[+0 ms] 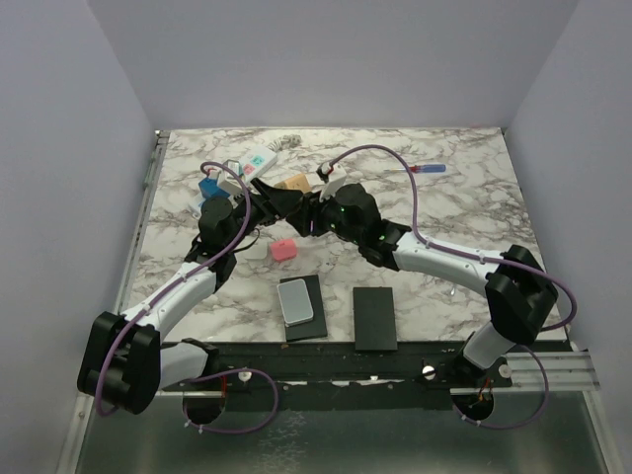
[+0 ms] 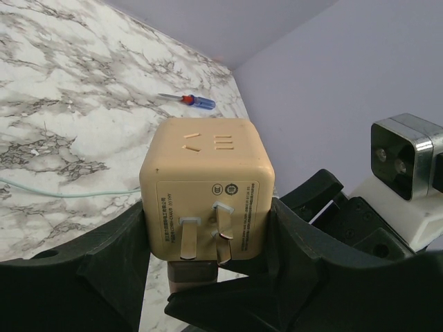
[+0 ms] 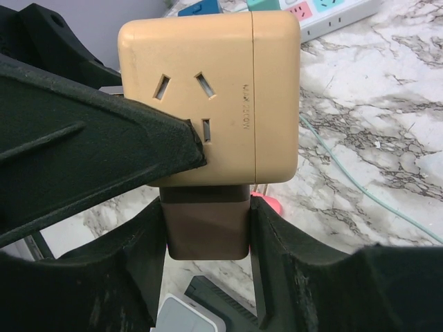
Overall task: Pull the plug off the socket
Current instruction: Remove the plug from the socket.
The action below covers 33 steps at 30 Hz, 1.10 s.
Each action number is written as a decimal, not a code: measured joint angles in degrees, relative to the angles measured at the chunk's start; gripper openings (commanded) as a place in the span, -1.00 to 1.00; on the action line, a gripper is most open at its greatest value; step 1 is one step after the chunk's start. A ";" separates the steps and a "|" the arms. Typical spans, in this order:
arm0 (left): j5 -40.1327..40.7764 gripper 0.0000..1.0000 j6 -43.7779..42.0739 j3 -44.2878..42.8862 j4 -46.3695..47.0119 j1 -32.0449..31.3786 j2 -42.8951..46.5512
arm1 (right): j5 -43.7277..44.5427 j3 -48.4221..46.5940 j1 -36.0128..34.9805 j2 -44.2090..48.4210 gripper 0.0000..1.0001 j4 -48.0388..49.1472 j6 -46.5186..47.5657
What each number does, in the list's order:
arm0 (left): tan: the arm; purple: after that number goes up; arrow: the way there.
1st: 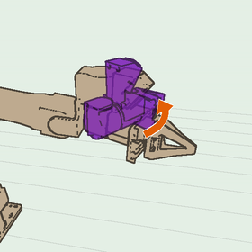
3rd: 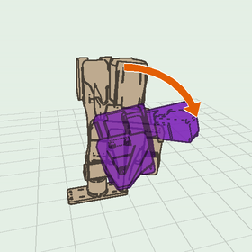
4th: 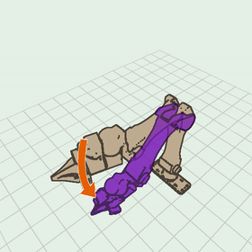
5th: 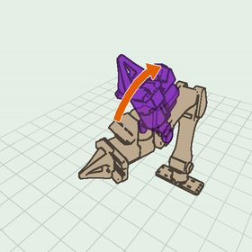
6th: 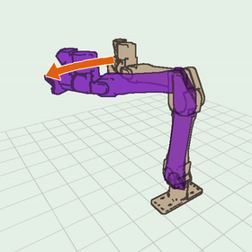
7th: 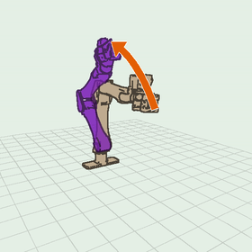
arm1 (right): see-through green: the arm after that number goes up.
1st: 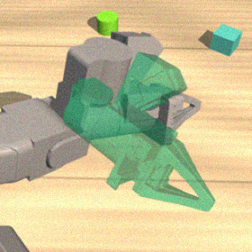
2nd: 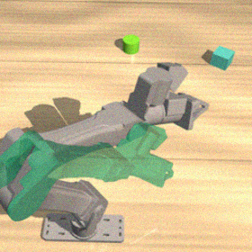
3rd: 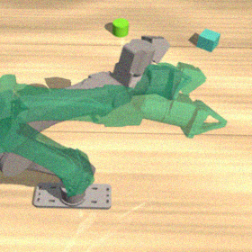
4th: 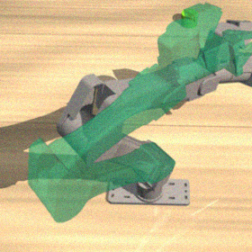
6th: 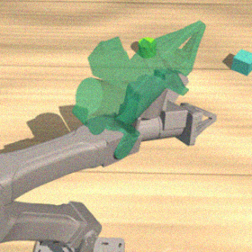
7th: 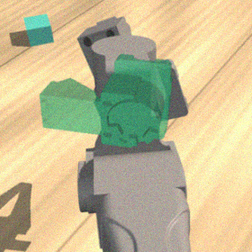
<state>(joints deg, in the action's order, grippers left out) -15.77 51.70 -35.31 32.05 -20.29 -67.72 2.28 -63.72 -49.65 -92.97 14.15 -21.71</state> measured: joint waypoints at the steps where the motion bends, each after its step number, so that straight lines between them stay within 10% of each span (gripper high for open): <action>1: -0.02 -1.00 -0.09 0.00 -0.04 0.04 0.00 | 0.00 0.17 -0.02 -0.02 -0.36 0.39 0.20; 8: -0.02 -1.00 -0.48 0.00 -0.15 0.09 0.00 | 0.02 1.38 -0.07 -0.04 -0.97 2.56 0.39; 33: -3.37 -1.00 -2.71 -1.33 -0.44 0.35 -0.92 | 3.26 3.37 -0.70 1.55 -0.99 3.82 3.82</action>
<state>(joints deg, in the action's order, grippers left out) -19.14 48.99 -36.64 31.62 -19.94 -68.64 5.54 -60.36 -50.35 -91.42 17.98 -17.89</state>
